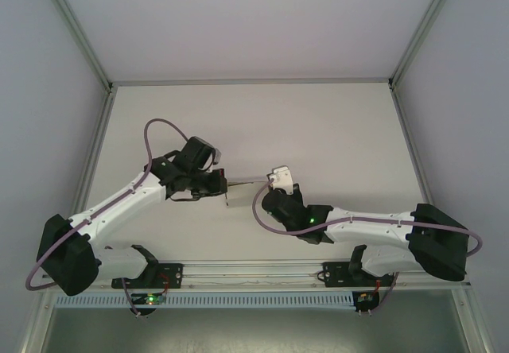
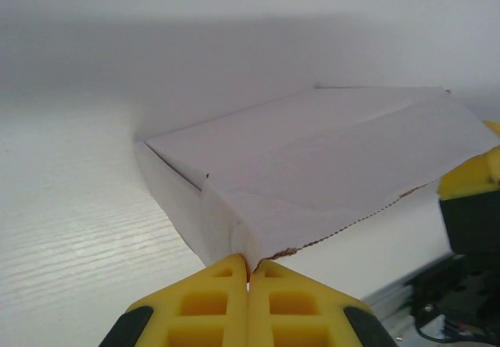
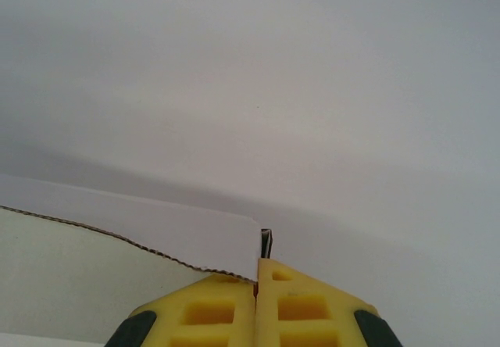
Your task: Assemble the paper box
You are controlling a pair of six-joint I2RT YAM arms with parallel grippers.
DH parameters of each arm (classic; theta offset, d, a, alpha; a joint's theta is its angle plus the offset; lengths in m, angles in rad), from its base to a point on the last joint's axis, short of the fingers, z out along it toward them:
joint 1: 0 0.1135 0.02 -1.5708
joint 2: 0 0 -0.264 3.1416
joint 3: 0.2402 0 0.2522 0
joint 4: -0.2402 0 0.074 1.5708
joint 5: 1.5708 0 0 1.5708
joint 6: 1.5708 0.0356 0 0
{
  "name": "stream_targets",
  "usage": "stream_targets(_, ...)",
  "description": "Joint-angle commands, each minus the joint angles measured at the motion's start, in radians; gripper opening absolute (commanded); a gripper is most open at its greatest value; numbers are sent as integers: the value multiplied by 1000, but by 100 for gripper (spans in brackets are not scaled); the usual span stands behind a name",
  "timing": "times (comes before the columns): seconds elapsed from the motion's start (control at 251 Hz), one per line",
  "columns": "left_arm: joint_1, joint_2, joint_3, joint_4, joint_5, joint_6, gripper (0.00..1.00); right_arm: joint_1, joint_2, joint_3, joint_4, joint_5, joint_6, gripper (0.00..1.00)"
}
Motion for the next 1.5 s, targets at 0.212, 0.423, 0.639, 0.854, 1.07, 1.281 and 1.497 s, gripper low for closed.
stream_targets(0.212, 81, -9, 3, 68, 157, -98, 0, 19, 55, -24, -182, -114, 9, 0)
stream_targets(0.423, 113, 8, 18, 69, 186, -141, 0, 19, 75, -17, -189, -116, 5, 0)
stream_targets(0.639, 144, 24, 12, 80, 250, -174, 0, 19, 101, -2, -205, -117, 0, 0)
stream_targets(0.854, 160, 24, 36, 45, 246, -160, 0, 19, 104, 9, -221, -114, -16, 0)
stream_targets(1.07, 198, 1, 25, 75, 280, -197, 0, 19, 109, 9, -224, -135, -32, 0)
stream_targets(1.281, 208, 17, -6, 117, 321, -245, 0, 19, 108, 9, -221, -149, -58, 0)
stream_targets(1.497, 216, 10, 36, 80, 285, -250, 0, 19, 105, 13, -220, -161, -86, 0)
